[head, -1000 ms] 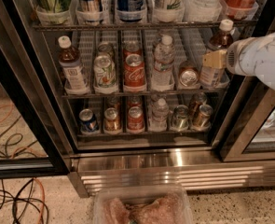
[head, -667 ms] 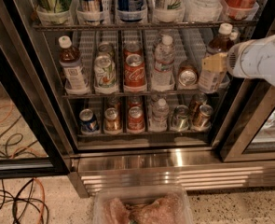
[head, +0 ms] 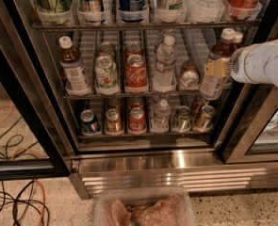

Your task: Pick blue water bottle from middle shelf of fridge

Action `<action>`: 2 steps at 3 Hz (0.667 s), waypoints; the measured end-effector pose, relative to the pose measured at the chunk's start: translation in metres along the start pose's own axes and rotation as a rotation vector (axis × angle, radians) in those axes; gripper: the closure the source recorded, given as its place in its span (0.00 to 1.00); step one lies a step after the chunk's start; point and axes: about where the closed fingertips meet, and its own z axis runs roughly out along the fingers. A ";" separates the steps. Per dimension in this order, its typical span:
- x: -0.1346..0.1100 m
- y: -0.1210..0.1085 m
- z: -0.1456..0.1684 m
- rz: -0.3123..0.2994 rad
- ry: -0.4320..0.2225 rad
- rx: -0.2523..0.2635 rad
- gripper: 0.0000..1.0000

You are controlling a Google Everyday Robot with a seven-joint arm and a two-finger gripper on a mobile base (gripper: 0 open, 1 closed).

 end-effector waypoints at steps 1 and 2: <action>0.020 0.015 -0.020 0.002 0.061 -0.037 1.00; 0.049 0.032 -0.041 0.034 0.159 -0.106 1.00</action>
Offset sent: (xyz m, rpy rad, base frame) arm -0.1130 0.0418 -0.0364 0.1601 0.3233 0.1042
